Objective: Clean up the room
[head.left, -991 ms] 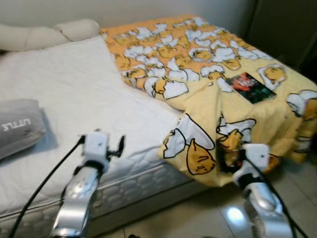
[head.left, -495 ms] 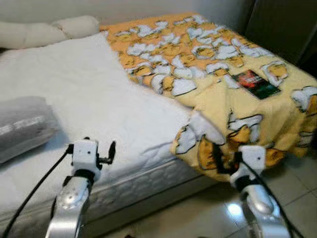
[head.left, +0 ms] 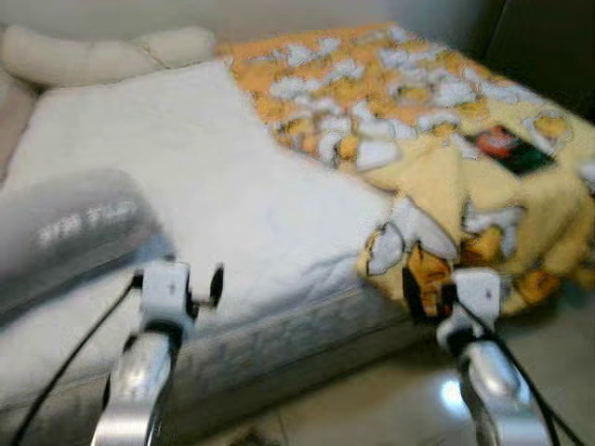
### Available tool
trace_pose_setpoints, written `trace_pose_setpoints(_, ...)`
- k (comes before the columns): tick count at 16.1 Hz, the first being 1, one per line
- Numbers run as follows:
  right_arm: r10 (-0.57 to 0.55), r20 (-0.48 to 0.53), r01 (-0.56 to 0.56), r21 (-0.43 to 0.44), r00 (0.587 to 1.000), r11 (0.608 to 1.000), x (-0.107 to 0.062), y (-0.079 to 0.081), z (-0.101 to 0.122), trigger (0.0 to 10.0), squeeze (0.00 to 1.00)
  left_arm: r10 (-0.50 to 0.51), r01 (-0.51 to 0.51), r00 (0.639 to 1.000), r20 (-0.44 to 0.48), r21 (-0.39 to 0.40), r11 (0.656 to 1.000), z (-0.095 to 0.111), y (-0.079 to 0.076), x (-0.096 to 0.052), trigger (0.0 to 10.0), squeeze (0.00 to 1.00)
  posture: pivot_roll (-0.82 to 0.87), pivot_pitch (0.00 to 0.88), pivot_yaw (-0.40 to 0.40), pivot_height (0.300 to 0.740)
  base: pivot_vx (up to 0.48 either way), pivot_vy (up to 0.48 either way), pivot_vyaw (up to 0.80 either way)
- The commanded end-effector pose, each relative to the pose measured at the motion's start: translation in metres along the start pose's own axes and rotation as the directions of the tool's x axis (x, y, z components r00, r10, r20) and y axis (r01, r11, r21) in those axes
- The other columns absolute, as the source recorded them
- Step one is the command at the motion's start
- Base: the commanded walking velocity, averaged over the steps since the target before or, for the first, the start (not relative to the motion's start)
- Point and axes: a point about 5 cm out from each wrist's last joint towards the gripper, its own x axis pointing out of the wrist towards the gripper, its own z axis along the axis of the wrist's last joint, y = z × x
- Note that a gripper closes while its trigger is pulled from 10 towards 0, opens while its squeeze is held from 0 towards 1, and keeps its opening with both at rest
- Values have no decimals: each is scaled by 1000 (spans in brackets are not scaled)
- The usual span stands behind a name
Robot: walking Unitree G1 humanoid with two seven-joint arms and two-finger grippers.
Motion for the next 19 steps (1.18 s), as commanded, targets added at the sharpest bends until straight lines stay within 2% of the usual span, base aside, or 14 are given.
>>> trace_pose_setpoints(1,30,5,-30,-3,1000,1000,3,6,1,10000,0,15,-15,1000,8,18,1000,5,5,0,10000,0,-8,0,49,740,0,330,531)
trace_pose_setpoints(12,58,15,-58,-10,998,998,12,11,1,10000,0,17,-17,1000,8,32,999,6,5,-3,10000,0,15,0,39,740,0,332,800)
trace_pose_setpoints(15,59,17,-58,-10,998,998,12,11,1,10000,0,19,-21,1000,21,82,996,10,6,-2,10000,0,18,0,37,740,0,-160,800)
trace_pose_setpoints(19,41,16,-40,-8,999,999,13,9,1,10000,0,22,-24,999,31,51,998,14,5,2,10000,0,17,0,41,740,0,-330,687)
